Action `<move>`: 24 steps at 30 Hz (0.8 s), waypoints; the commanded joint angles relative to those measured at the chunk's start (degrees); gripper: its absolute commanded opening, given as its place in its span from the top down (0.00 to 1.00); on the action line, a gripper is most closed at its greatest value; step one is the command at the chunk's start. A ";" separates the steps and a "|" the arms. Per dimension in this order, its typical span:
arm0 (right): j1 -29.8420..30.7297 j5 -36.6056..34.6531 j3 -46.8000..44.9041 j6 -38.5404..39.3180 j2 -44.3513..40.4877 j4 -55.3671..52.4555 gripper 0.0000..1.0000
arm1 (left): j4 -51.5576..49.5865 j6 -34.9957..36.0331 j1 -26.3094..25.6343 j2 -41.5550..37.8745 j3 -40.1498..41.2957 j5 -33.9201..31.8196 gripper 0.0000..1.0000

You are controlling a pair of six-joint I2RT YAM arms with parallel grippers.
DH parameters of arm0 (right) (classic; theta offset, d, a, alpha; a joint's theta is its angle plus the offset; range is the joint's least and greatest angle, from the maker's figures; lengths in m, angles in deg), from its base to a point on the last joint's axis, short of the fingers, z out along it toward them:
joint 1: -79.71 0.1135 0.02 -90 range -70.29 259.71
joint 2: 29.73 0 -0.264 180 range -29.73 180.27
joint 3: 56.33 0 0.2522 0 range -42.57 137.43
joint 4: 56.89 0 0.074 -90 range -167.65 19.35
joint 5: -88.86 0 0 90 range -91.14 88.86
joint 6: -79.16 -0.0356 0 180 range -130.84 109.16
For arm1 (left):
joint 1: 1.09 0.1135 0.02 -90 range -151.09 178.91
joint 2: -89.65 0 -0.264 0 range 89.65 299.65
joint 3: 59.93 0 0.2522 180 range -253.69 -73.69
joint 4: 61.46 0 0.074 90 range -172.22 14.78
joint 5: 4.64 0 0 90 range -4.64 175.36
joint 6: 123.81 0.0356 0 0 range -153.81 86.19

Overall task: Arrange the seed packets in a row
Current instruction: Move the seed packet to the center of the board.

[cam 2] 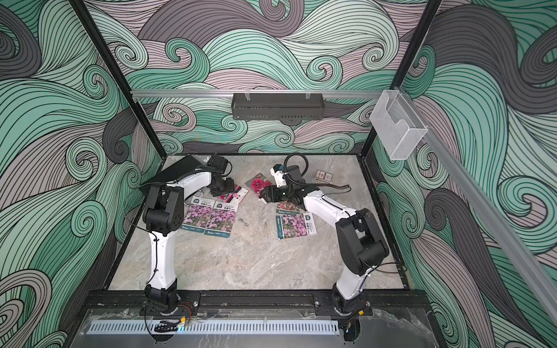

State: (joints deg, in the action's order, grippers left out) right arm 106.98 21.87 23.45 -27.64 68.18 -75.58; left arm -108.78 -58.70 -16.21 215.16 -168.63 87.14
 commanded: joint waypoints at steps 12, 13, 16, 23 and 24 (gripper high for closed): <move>-2.63 0.90 -2.41 -1.23 -3.89 1.33 0.29 | 2.53 -0.87 -4.38 5.49 -3.92 8.00 0.34; -3.03 1.14 -2.71 -1.66 -4.23 1.56 0.29 | 2.68 -1.04 -4.87 5.99 -4.64 8.31 0.34; -5.05 2.05 -4.50 -4.37 -5.40 2.74 0.29 | 2.89 -1.50 -6.31 7.70 -7.24 8.93 0.34; -10.22 -2.81 -10.98 -8.99 -12.28 2.35 0.29 | 5.06 -1.68 -9.52 11.39 -14.50 12.23 0.34; -10.68 -4.19 -11.82 -9.18 -13.43 1.72 0.29 | 5.46 -1.59 -9.88 11.38 -15.32 12.52 0.34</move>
State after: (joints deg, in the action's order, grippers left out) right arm 97.15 21.36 13.07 -34.29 58.34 -73.46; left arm -102.93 -59.51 -24.82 224.25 -181.41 96.84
